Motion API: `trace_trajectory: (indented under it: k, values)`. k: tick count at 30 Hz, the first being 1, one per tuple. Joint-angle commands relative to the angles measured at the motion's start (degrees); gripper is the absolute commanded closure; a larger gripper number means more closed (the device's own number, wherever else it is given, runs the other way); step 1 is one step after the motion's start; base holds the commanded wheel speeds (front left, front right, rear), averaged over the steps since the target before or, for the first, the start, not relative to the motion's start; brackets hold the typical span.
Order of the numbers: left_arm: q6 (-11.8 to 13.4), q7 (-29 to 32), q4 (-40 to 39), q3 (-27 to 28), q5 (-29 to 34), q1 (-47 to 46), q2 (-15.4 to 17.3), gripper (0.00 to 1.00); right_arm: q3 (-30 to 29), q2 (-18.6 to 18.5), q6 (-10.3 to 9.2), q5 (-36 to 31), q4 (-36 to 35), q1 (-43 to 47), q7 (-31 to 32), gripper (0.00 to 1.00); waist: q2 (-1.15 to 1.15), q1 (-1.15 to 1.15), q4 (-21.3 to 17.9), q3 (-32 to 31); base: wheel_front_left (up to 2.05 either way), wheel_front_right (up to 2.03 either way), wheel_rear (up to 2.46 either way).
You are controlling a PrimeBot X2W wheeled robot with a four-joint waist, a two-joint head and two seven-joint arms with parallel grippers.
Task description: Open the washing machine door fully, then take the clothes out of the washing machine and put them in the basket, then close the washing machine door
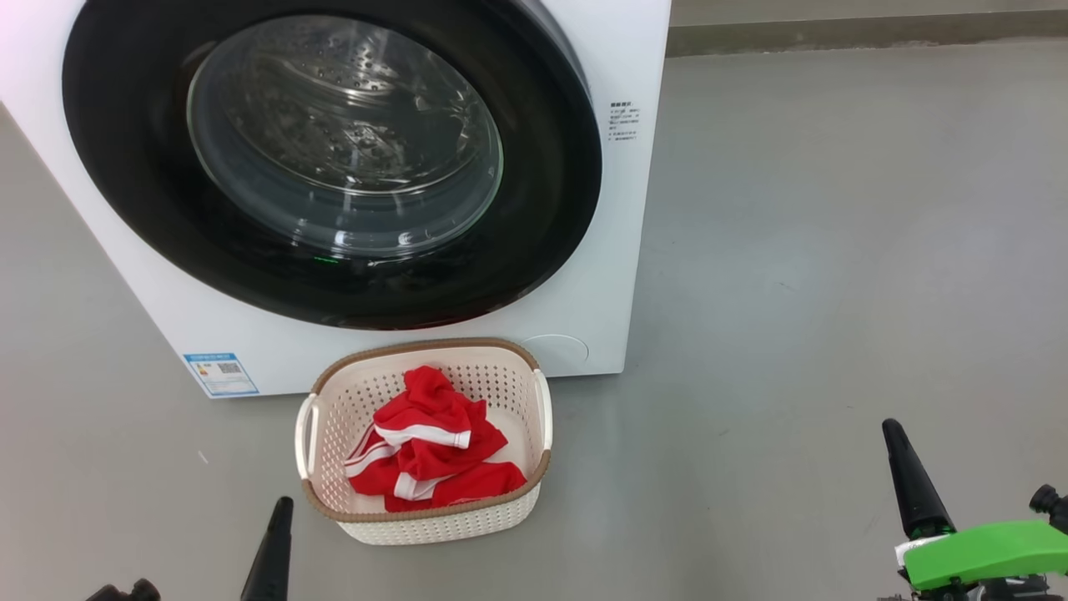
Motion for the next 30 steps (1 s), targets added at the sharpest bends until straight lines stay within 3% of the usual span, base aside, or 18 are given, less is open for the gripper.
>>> trace_trajectory:
  k: [1, 30]
  values:
    - [-1.0, 0.5, -0.9, 1.6, -1.8, -2.9, 1.2, 1.00, 0.6, -0.9, 0.02, 2.1, -1.2, -3.1, 0.3, 1.00, 0.00, -0.01, 0.0, 0.0, 0.00, 0.00, 0.00]
    - [-3.0, 5.6, 2.2, 4.0, -21.4, -6.4, 1.2, 1.00, 0.5, -1.3, -0.03, 22.8, 1.8, -7.0, 5.5, 1.00, 0.00, 0.00, 0.6, 0.6, 0.00, 0.00, 0.00]
